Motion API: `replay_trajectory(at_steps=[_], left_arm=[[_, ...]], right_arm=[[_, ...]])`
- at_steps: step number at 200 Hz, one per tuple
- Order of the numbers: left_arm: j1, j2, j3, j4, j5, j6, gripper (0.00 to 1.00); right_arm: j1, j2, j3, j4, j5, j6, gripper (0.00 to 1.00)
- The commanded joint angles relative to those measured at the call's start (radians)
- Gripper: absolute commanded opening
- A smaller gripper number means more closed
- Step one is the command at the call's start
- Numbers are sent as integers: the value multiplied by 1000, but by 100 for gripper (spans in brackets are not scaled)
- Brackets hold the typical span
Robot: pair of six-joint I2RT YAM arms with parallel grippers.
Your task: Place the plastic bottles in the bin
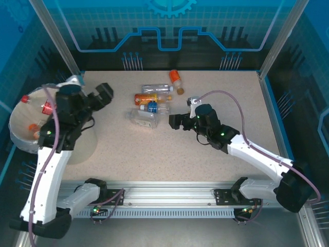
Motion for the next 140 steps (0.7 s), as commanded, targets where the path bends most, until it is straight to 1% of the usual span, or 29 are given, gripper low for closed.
replay_trajectory(at_steps=[1,20,34,46,69,83,88,114,140], left_arm=[[-120,32,-85,150,-77,-116,99],[-205,90,-141,199,-106,-169,99],[-250,147,-206,254,-104,-250,99],[-271,202,-245,281,-93,-336,99],[-287,324,-270,277,-60,-494,99],[-286,405,-236,161,-83,-669,99],[-286,433,-224,132,-84,-709,99],[-284,558,-189,136,-17,-777,99],[-261,645,-177,176,-13,-845,99]], right_arm=[[-11,-54,-45,-8,38,28,100],[-11,-95,-76,-15,59,32,100],[-13,-126,-99,-26,76,32,100],[-14,-151,-114,-37,87,33,100],[-15,-203,-146,-51,111,44,100],[-17,-233,-161,-61,128,45,100],[-17,-243,-165,-67,133,43,100],[-20,-293,-180,-93,159,41,100],[-22,-334,-196,-108,174,46,100]])
